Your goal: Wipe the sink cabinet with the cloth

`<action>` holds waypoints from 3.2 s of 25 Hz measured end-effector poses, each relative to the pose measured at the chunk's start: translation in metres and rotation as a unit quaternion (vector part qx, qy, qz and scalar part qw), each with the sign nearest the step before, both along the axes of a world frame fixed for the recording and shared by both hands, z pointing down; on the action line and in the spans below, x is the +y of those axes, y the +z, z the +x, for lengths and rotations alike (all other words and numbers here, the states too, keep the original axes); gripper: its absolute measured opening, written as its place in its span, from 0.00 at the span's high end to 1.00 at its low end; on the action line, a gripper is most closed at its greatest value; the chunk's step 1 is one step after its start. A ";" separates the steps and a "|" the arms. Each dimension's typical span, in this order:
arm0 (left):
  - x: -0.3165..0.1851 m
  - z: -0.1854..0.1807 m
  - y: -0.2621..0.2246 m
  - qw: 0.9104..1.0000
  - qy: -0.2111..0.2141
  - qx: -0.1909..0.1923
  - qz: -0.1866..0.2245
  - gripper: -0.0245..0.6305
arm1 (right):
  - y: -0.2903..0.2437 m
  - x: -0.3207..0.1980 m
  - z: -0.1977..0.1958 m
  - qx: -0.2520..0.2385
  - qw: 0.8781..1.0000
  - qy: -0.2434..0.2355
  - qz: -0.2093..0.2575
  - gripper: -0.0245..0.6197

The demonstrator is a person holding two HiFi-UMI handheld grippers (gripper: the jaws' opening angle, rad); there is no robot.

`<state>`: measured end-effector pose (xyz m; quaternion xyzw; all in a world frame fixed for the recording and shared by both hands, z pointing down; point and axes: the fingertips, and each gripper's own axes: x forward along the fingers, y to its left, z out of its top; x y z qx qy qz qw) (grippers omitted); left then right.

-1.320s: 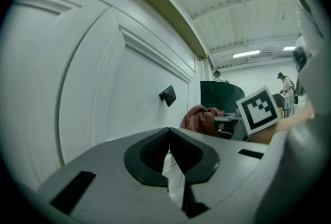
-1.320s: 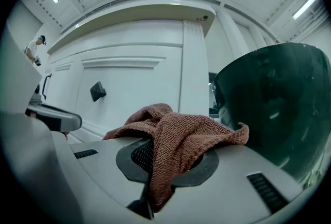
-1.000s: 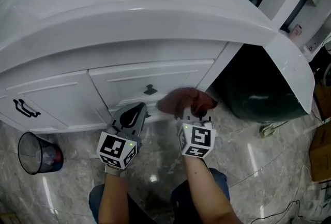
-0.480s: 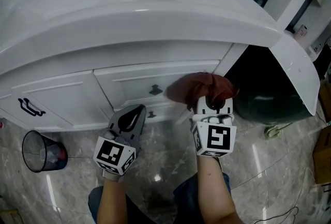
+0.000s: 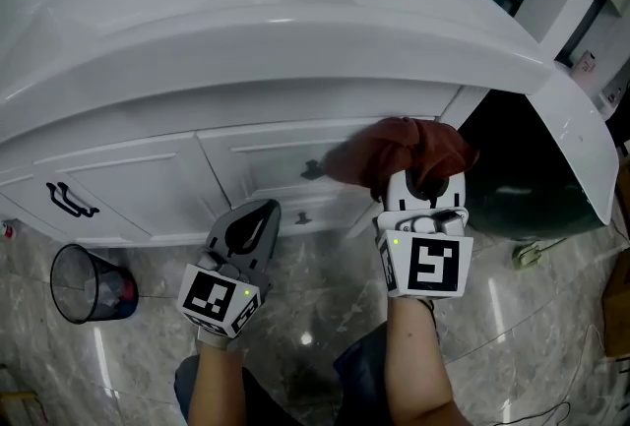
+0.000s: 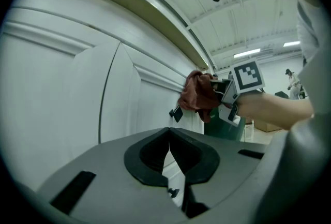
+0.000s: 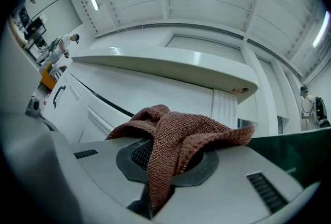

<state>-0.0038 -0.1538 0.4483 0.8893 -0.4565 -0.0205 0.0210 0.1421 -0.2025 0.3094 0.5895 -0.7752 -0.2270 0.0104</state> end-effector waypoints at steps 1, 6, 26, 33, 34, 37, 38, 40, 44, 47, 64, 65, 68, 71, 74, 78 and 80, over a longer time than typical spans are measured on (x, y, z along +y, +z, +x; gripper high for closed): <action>0.000 -0.002 -0.001 1.000 -0.003 0.001 0.001 0.95 | -0.004 0.001 -0.009 0.006 1.000 -0.009 0.003 0.87; 0.003 -0.010 -0.002 1.000 -0.014 -0.009 0.001 0.95 | -0.007 0.009 -0.048 -0.004 0.999 -0.048 0.011 0.87; 0.009 -0.050 0.006 0.998 -0.054 0.002 -0.012 0.95 | 0.042 0.031 -0.162 0.039 0.993 -0.106 -0.032 0.87; 0.010 -0.053 0.011 0.998 -0.056 -0.008 -0.016 0.95 | 0.051 0.031 -0.173 0.059 0.992 -0.110 -0.027 0.87; 0.010 -0.055 0.013 0.998 -0.057 -0.009 -0.017 0.95 | 0.057 0.030 -0.178 0.054 0.991 -0.118 -0.039 0.87; 0.011 -0.060 0.015 0.998 -0.060 -0.006 -0.018 0.95 | 0.072 0.028 -0.183 0.044 0.989 -0.129 -0.057 0.87; 0.011 -0.061 0.014 0.998 -0.061 -0.005 -0.019 0.95 | 0.074 0.027 -0.182 0.044 0.990 -0.125 -0.056 0.87; 0.010 -0.062 0.015 0.998 -0.061 -0.002 -0.019 0.95 | 0.074 0.027 -0.180 0.039 0.991 -0.118 -0.054 0.87; 0.008 -0.062 0.016 0.998 -0.060 -0.001 -0.020 0.95 | 0.076 0.025 -0.177 0.008 0.991 -0.123 -0.054 0.87; 0.007 -0.063 0.018 0.998 -0.061 -0.002 -0.020 0.95 | 0.084 0.023 -0.176 0.005 0.990 -0.126 -0.062 0.87; -0.004 -0.057 0.030 0.998 -0.057 0.005 -0.031 0.95 | 0.154 0.016 -0.158 0.007 0.984 -0.111 -0.137 0.87; -0.005 -0.055 0.031 0.998 -0.054 0.005 -0.031 0.95 | 0.155 0.015 -0.157 0.004 0.984 -0.110 -0.139 0.87; -0.007 -0.047 0.034 0.998 -0.048 0.004 -0.033 0.95 | 0.156 0.013 -0.149 -0.010 0.983 -0.107 -0.148 0.87; -0.009 -0.039 0.036 0.999 -0.041 0.001 -0.035 0.95 | 0.158 0.011 -0.139 -0.025 0.981 -0.105 -0.161 0.87; -0.011 -0.029 0.036 0.999 -0.035 0.000 -0.034 0.95 | 0.158 0.007 -0.124 -0.038 0.980 -0.098 -0.170 0.87; -0.012 -0.008 0.036 0.999 -0.017 -0.006 -0.031 0.95 | 0.157 0.001 -0.099 -0.047 0.980 -0.081 -0.178 0.87; -0.012 0.000 0.036 0.999 -0.009 -0.008 -0.030 0.95 | 0.157 -0.001 -0.086 -0.055 0.979 -0.069 -0.183 0.87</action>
